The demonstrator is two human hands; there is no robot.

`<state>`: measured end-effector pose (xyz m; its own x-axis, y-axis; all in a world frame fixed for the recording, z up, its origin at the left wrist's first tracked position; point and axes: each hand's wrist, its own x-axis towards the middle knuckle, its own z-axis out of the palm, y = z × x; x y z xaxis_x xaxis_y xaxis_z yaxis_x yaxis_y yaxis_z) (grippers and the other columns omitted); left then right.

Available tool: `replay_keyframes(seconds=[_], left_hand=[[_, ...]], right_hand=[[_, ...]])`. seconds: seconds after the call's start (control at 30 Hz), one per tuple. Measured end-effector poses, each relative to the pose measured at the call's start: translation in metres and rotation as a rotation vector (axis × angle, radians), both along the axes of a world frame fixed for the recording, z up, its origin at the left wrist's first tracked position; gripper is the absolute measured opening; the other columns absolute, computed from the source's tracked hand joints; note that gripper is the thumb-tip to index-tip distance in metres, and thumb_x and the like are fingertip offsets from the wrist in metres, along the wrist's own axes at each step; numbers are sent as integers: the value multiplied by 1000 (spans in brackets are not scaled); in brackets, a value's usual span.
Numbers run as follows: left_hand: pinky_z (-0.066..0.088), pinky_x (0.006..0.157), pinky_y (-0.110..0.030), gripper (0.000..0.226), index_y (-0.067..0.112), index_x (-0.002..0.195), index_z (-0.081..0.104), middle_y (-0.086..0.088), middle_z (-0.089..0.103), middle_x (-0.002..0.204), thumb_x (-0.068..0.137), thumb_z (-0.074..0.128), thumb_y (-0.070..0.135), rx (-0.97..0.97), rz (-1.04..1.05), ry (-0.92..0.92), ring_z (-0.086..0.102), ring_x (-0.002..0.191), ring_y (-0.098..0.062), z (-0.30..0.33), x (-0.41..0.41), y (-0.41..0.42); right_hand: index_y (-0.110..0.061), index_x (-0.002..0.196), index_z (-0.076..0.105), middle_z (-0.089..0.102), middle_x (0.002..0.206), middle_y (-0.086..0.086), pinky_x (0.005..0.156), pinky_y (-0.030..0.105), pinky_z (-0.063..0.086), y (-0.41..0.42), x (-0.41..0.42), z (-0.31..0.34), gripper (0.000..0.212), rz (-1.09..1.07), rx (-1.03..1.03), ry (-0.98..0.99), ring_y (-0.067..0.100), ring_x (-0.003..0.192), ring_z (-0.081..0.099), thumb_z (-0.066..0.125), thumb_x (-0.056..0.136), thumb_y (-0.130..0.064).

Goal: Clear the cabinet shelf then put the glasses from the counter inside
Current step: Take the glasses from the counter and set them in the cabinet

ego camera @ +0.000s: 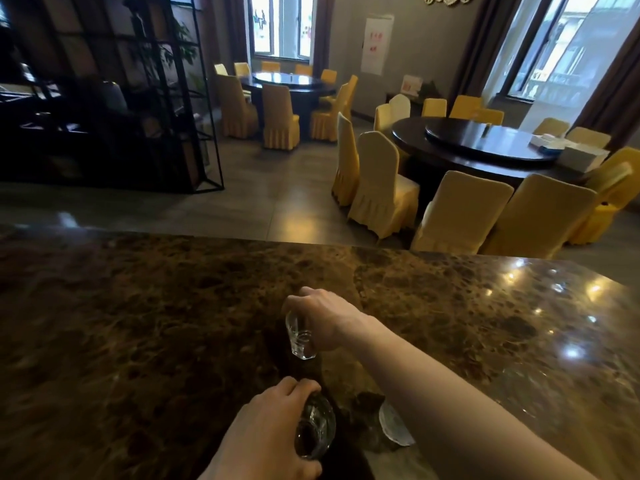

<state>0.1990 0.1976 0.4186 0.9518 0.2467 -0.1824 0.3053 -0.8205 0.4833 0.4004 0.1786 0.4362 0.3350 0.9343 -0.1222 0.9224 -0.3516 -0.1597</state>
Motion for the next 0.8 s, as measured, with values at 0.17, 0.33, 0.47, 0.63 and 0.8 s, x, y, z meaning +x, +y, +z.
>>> replay_keyframes(seconds=[0.17,0.33,0.47,0.63,0.8], left_hand=[[42,107,-36,94,45,143,26,20,37,141,65,77,58,13,-7,21,42,129,-9,0,3,1],[42,107,-34,100,46,146,20,21,35,143,65,77,60,-1,-7,5,41,130,-8,0,3,0],[40,103,-28,109,54,146,0,28,26,143,66,72,69,-1,-24,-10,38,126,-2,11,0,-6],[33,101,-16,90,65,135,17,50,25,123,60,61,83,24,-55,-306,33,117,16,52,22,-30],[32,109,-30,106,60,142,8,39,19,142,57,69,78,34,-297,-298,22,132,8,74,83,-62]], right_hand=[[-30,141,51,56,123,2,79,33,52,4,-3,-6,83,-7,27,11,23,111,56,92,69,-23],[-32,152,40,48,145,2,101,41,51,-3,-10,7,94,-16,-20,72,26,131,47,90,72,-31],[-36,150,41,51,143,-4,100,40,51,-46,-3,55,80,-102,173,138,19,127,52,81,81,-44],[-37,142,49,58,137,-9,101,37,51,-178,40,102,68,-255,183,125,9,122,55,72,82,-59],[-41,151,35,47,141,-7,108,37,42,-279,54,83,96,-420,-199,108,18,132,46,76,69,-72]])
